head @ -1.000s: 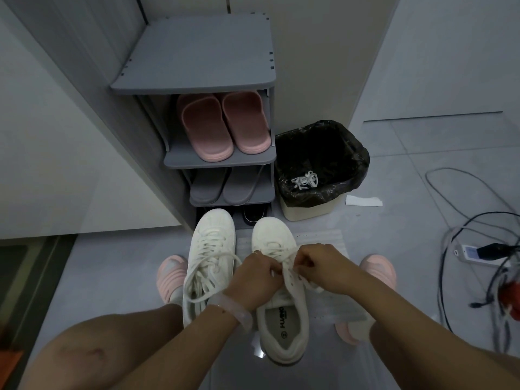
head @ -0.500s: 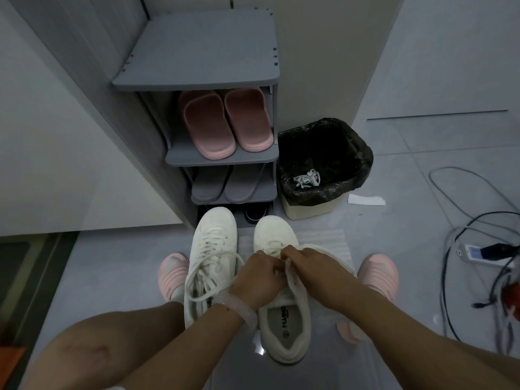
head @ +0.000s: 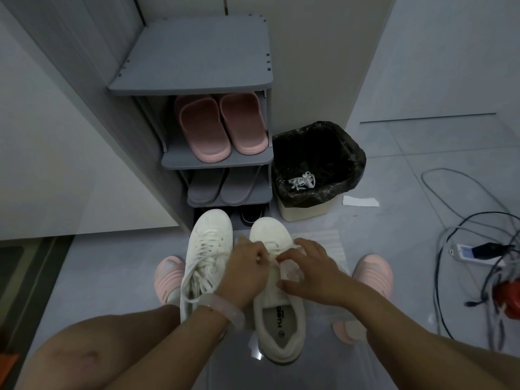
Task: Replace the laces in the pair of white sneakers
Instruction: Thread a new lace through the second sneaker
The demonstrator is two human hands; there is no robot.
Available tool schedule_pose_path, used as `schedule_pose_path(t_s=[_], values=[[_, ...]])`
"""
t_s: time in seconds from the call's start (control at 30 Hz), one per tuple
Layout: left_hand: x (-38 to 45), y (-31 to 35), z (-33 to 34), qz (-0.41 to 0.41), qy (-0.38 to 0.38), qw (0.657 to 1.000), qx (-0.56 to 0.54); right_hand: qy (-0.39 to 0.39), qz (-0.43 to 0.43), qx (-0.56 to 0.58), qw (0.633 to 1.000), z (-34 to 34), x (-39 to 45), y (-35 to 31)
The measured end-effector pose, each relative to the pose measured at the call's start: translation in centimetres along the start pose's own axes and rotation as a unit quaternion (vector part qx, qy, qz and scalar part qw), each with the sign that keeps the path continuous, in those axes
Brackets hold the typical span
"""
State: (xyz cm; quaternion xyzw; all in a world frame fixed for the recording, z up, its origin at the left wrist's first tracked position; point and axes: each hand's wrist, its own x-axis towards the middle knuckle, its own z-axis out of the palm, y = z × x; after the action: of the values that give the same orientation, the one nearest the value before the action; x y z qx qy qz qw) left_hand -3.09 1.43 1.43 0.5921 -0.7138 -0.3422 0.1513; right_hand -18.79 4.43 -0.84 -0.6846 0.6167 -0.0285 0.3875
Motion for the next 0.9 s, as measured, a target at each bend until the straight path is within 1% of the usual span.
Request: schedule_pose_path(t_s=[0.07,0.1,0.13,0.17,0.2,0.23,0.27,0.3,0.33,0.37,0.4,0.43,0.47,0.5,0.53,0.57,0.73,0.83,0.9], values=[[0.3,0.6,-2.7,-0.030,0.047,0.996,-0.062,-0.028,0.021,-0.012,0.999,-0.2,0.2,0.1],[0.5,0.8,-4.4,-0.059,0.068,0.986,-0.143,-0.042,0.028,-0.010,0.999,-0.3,0.2,0.0],[0.5,1.0,-6.1,-0.078,0.077,0.956,-0.271,-0.052,0.033,-0.007,0.998,-0.3,0.2,-0.1],[0.5,1.0,-7.8,-0.084,0.065,0.898,-0.426,-0.056,0.037,-0.004,0.998,-0.3,0.2,-0.2],[0.5,0.9,-9.0,-0.082,0.043,0.820,-0.565,-0.057,0.040,0.001,0.998,-0.3,0.2,-0.4],[0.4,0.8,-9.8,-0.082,0.025,0.761,-0.643,-0.055,0.040,0.007,0.998,-0.3,0.2,-0.6],[0.4,0.8,-10.1,-0.090,0.008,0.747,-0.659,-0.048,0.037,0.013,0.998,-0.2,0.2,-0.8],[0.5,0.9,-10.0,-0.118,-0.007,0.767,-0.631,-0.039,0.032,0.018,0.999,-0.2,0.2,-1.0],[0.6,1.0,-9.4,-0.149,-0.021,0.810,-0.567,-0.029,0.028,0.023,0.999,-0.1,0.2,-1.1],[0.5,1.1,-8.5,-0.168,-0.043,0.870,-0.462,-0.021,0.026,0.026,0.999,0.0,0.2,-1.2],[0.4,1.0,-7.3,-0.158,-0.067,0.931,-0.323,-0.017,0.030,0.023,0.999,0.0,0.2,-1.1],[0.3,0.5,-6.1,-0.119,-0.090,0.975,-0.164,-0.016,0.036,0.013,0.999,-0.1,0.2,-1.0],[0.2,0.0,-4.9,-0.063,-0.120,0.990,-0.024,-0.017,0.041,0.000,0.999,-0.2,0.2,-0.9],[-0.1,-0.4,-3.7,-0.017,-0.146,0.987,0.070,-0.019,0.045,-0.009,0.999,-0.2,0.2,-0.8],[-0.3,-0.8,-2.7,0.014,-0.167,0.978,0.121,-0.021,0.049,-0.013,0.999,-0.3,0.3,-0.6],[-0.4,-1.1,-1.9,0.030,-0.184,0.973,0.134,-0.025,0.051,-0.014,0.998,-0.3,0.3,-0.6],[-0.3,-1.3,-0.2,0.065,-0.137,0.975,0.161,-0.033,0.046,-0.028,0.998,0.3,0.8,-0.3],[-0.3,-1.4,0.5,0.067,-0.106,0.985,0.122,-0.033,0.039,-0.057,0.997,0.3,0.9,0.1],[0.0,-1.2,0.2,0.057,-0.114,0.989,0.073,-0.037,0.044,-0.063,0.996,0.3,1.0,0.4]])
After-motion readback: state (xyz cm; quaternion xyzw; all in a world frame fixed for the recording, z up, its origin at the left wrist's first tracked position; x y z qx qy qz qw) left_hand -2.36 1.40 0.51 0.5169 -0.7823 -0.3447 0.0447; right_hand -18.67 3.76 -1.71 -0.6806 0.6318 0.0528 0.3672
